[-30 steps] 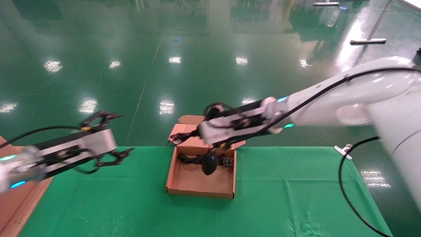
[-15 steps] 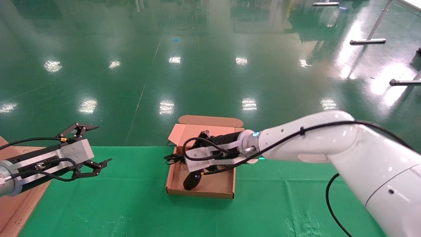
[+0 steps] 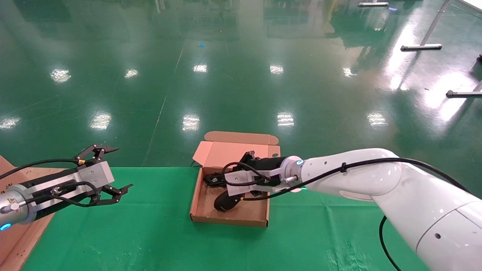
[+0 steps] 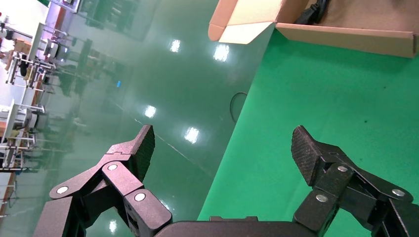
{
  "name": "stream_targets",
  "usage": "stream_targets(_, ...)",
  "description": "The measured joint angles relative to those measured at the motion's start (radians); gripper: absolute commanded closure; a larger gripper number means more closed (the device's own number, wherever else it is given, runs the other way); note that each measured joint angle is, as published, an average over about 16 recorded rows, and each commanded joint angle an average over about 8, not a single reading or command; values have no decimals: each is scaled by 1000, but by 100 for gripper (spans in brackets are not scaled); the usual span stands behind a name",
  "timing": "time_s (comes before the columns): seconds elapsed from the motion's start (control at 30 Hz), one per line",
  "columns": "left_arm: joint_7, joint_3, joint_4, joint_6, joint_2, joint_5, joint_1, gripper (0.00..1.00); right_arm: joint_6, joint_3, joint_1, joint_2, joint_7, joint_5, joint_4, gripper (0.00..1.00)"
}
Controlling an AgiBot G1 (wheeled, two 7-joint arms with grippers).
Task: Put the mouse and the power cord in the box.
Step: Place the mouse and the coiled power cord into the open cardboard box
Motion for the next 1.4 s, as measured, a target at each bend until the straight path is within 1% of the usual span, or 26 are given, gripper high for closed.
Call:
stream_targets(0.4,-3,0,-3,0,1,1,-1,0,-18,13,6,2,2,-3,1,0)
stream_targets(0.63,-23,-23,-12,34,1,-9,6,0,-54,48,-12,31,29,21,30,0)
stream_targets(0.87,-73,-81,-31,123,2,-37,23,0,-126,122,-60,99,93,82,96,0)
stream_targets(1.4,-227,-264,-92,405,6,-126,78,0,-340,342,-205,300,286,265,294,0)
